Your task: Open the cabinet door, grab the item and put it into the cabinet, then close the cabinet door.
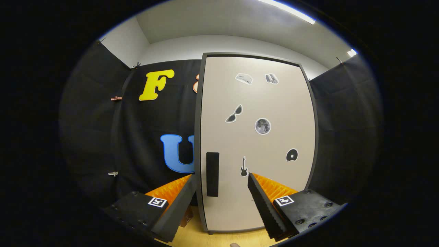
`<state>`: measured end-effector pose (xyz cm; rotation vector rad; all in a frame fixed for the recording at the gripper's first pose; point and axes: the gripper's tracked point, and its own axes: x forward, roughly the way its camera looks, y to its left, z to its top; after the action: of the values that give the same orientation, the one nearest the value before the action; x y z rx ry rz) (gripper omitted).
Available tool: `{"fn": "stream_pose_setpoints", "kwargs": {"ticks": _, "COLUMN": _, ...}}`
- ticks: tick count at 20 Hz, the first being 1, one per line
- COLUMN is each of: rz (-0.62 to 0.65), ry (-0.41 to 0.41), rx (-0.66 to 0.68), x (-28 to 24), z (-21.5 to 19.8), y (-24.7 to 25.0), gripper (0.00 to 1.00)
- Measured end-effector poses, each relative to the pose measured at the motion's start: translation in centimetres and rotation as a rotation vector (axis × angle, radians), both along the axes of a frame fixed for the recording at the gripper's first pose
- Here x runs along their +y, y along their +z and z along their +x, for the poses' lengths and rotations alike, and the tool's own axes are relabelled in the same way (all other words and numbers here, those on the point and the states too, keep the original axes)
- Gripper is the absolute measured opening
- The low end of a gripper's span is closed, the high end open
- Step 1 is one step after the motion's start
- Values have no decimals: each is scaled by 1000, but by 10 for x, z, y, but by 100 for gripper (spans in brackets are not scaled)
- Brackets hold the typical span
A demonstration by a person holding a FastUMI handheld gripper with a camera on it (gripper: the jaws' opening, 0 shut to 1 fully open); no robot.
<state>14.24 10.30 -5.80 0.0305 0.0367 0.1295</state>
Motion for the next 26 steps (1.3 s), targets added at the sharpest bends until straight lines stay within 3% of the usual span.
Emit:
{"fn": "stream_pose_setpoints", "kwargs": {"ticks": 11, "rz": 4, "ry": 6, "rx": 26, "x": 24, "z": 67, "y": -35, "gripper": 98}}
{"fn": "stream_pose_setpoints", "kwargs": {"ticks": 14, "rz": -1, "ry": -1, "rx": 51, "x": 25, "z": 81, "y": -46, "gripper": 92}}
{"fn": "stream_pose_setpoints", "kwargs": {"ticks": 15, "rz": 2, "ry": -5, "rx": 56, "x": 24, "z": 85, "y": -48, "gripper": 87}}
{"fn": "stream_pose_setpoints", "kwargs": {"ticks": 17, "rz": 3, "ry": -6, "rx": 69, "x": 27, "z": 91, "y": -55, "gripper": 64}}
{"fn": "stream_pose_setpoints", "kwargs": {"ticks": 21, "rz": -22, "ry": -7, "rx": 87, "x": 34, "z": 92, "y": -59, "gripper": 37}}
{"fn": "stream_pose_setpoints", "kwargs": {"ticks": 23, "rz": -58, "ry": -8, "rx": 80, "x": 34, "z": 92, "y": -59, "gripper": 33}}
{"fn": "stream_pose_setpoints", "kwargs": {"ticks": 26, "rz": -36, "ry": -12, "rx": 88, "x": 33, "z": 90, "y": -59, "gripper": 18}}
